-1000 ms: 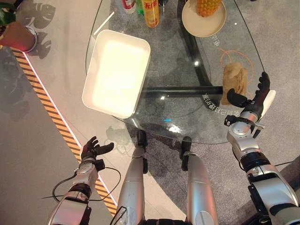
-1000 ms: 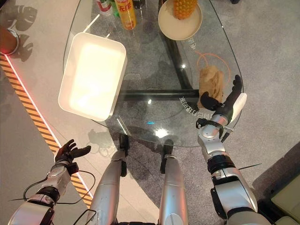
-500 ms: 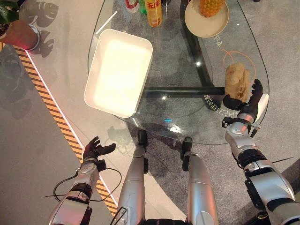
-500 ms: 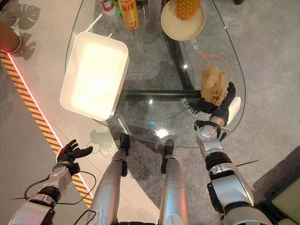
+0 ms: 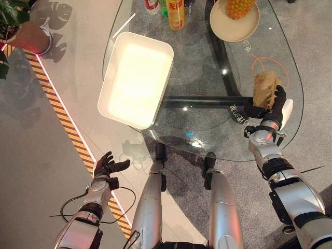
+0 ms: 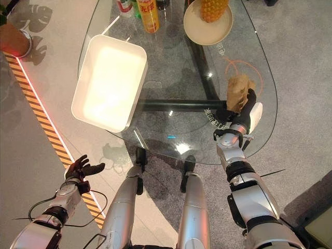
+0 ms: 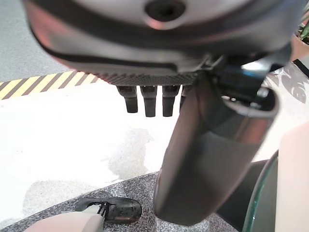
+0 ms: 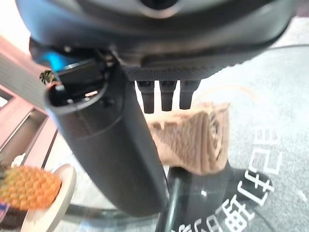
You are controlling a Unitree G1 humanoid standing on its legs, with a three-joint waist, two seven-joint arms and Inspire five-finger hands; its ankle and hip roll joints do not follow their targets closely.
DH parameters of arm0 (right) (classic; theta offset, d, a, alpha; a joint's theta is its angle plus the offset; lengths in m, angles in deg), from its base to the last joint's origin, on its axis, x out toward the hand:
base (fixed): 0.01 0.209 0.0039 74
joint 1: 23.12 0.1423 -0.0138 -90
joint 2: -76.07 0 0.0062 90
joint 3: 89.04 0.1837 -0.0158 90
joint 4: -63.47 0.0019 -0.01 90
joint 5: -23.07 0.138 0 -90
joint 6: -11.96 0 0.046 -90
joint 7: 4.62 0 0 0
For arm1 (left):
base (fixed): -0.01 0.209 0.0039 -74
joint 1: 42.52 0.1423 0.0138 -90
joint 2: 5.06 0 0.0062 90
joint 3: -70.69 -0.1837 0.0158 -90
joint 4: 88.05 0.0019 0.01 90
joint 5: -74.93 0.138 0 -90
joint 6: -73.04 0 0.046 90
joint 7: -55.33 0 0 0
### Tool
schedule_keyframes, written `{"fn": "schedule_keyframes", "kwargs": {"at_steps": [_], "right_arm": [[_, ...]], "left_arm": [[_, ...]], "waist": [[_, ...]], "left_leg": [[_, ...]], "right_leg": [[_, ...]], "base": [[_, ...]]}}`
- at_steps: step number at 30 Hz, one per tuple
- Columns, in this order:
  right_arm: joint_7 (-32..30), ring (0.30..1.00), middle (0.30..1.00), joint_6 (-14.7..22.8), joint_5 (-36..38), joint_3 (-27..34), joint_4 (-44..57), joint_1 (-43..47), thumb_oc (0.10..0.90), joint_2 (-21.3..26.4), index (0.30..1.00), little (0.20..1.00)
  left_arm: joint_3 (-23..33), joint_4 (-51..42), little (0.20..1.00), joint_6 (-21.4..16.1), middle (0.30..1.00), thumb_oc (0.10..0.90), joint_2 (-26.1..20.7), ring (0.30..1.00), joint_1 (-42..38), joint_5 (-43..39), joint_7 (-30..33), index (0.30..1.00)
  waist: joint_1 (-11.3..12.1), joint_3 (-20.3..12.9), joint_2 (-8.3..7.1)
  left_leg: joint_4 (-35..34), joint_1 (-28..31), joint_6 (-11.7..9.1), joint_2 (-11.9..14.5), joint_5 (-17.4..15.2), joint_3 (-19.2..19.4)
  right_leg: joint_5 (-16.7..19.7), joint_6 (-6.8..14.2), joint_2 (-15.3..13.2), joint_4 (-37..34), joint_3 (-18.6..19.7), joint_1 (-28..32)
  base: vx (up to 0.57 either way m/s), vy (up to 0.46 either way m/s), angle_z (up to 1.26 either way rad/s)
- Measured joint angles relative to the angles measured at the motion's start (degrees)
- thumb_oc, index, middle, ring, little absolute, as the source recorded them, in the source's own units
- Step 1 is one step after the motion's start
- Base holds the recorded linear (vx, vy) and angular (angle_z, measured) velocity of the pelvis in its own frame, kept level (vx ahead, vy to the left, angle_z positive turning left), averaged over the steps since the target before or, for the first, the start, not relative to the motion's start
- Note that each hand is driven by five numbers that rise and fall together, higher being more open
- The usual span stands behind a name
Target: Wipe the table with a cloth and put it in the basket.
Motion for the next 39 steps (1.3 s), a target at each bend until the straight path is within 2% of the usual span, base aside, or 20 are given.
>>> {"fn": "schedule_keyframes", "kwargs": {"at_steps": [15, 19, 25, 39], "right_arm": [[0.0, 0.900, 0.900, -4.2, -0.2, -1.4, -4.3, 4.1, 0.800, 0.0, 0.900, 0.900], [0.0, 0.900, 0.900, -5.9, -0.7, -1.4, -4.5, 4.8, 0.800, 0.0, 0.900, 0.900], [-1.3, 0.900, 0.900, -6.5, -2.6, -1.4, -6.5, 5.5, 0.800, 0.0, 0.900, 0.900], [-2.7, 0.900, 0.900, -8.9, -4.6, -1.3, -10.7, 6.2, 0.800, 0.0, 0.900, 0.900]], "left_arm": [[-0.1, 0.1, 0.900, 0.0, 0.900, 0.800, 0.0, 0.900, -0.1, 0.1, 0.0, 0.900], [-0.3, 0.1, 0.900, 0.0, 0.900, 0.800, 0.0, 0.900, -0.1, 0.1, 0.0, 0.900], [-1.6, 0.2, 0.900, 0.0, 0.900, 0.800, 0.1, 0.900, -0.1, 0.1, 0.0, 0.900], [-2.2, 0.0, 0.900, 0.1, 0.900, 0.800, 2.3, 0.900, -0.6, 0.1, 0.0, 0.900]], "waist": [[0.1, 0.0, 0.16], [0.1, 0.0, 0.65], [0.2, 0.1, 1.52], [0.7, 0.2, 1.84]], "left_leg": [[0.1, 0.0, 0.0, -0.5, 0.1, -0.3], [0.2, -0.1, -0.2, -0.6, 0.2, -0.6], [0.2, -0.2, -0.3, -0.5, 0.2, -0.9], [0.3, -1.1, -0.5, -0.6, 0.4, -1.0]], "right_leg": [[-0.8, 0.0, -0.7, 1.4, -0.3, -0.4], [-1.0, -0.2, -0.8, 1.7, -0.5, -0.4], [-1.0, -0.3, -0.8, 1.8, -0.8, -0.4], [-1.5, -0.5, -0.9, 2.7, -0.8, -1.6]], "base": [[0.00, 0.001, 0.01], [0.00, 0.003, 0.01], [0.00, 0.002, 0.01], [0.00, 0.000, 0.00]]}}
